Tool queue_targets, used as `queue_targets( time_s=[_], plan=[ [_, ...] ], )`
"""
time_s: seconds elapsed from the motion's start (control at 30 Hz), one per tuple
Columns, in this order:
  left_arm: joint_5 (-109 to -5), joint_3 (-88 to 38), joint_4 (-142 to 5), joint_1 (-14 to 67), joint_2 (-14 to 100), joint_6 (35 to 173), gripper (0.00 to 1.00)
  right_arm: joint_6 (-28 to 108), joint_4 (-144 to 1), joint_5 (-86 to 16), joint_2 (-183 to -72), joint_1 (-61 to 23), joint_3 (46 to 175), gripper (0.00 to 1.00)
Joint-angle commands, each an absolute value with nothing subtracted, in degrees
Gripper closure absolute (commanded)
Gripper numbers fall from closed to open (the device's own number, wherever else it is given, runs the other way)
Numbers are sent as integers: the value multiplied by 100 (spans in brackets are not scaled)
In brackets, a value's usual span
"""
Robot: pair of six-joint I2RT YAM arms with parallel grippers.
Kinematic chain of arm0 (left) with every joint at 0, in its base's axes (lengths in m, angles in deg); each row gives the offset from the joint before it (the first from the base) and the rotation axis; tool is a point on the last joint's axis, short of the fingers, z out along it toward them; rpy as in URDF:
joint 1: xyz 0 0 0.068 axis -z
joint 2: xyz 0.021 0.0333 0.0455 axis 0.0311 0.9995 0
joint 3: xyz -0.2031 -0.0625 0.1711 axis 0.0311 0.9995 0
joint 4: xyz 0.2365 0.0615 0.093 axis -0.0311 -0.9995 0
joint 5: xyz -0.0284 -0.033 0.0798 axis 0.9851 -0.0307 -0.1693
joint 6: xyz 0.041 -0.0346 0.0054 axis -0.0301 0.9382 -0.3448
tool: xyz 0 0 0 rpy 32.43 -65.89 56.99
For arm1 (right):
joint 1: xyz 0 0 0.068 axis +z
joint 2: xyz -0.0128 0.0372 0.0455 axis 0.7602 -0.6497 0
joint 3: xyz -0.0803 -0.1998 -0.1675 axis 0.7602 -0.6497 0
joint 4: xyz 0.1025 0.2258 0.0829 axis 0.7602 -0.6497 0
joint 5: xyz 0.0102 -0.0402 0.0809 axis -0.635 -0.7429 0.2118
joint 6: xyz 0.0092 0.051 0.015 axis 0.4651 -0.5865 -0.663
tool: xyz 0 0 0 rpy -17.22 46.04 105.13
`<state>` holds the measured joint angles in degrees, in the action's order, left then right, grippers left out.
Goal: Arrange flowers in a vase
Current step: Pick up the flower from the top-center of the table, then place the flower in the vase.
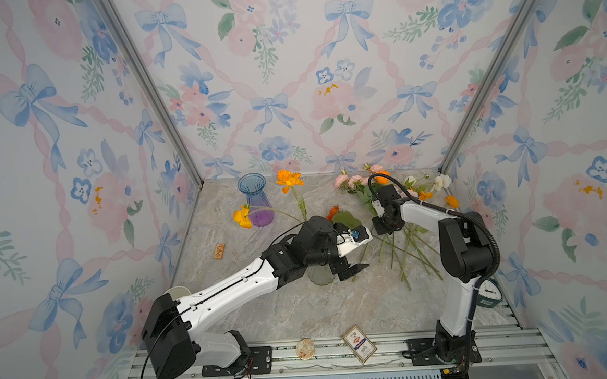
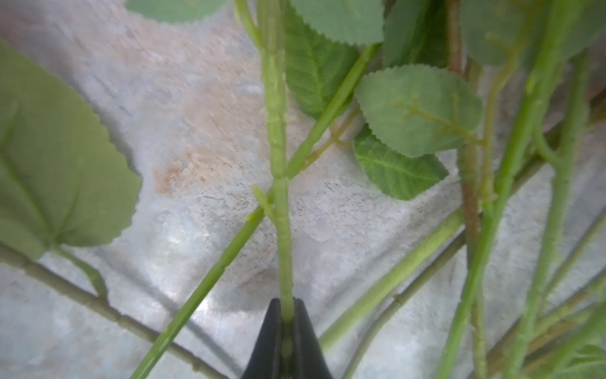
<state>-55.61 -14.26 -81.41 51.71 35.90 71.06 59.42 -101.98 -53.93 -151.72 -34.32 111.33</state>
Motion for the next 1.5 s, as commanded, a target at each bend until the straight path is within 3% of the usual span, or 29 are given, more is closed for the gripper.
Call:
queue_targets(
  time_s=[0.0, 0.13, 0.4, 0.6, 0.87, 1.0, 1.47],
  plan=[
    [-5546, -1368, -8100, 5169, 3546, 7116, 2, 6063, -10013, -5500, -14568, -3366, 10988, 92],
    [-5546, -1367, -8103, 5168, 3520, 7116, 2, 6023, -9940, -5042, -14077, -3365, 10968, 96],
    [-5590, -1314, -8099, 5167, 3339, 7081, 2, 5129, -9224, -3006, -13293, -3686, 10778, 100],
    [-5382, -1195, -8099, 5060, 2834, 6910, 2, 4285, -7945, -2536, -12318, -3646, 10086, 100],
    [-3885, -1010, -8101, 3838, 1854, 6723, 2, 3962, -7241, -3692, -11001, -2687, 9999, 100],
    [-3688, -996, -8100, 3389, 1836, 6784, 2, 3881, -6992, -4495, -10590, -2061, 10273, 100],
    [-3527, -986, -8101, 3140, 1851, 6759, 2, 3760, -6423, -4744, -10603, -1030, 10885, 100]
  ],
)
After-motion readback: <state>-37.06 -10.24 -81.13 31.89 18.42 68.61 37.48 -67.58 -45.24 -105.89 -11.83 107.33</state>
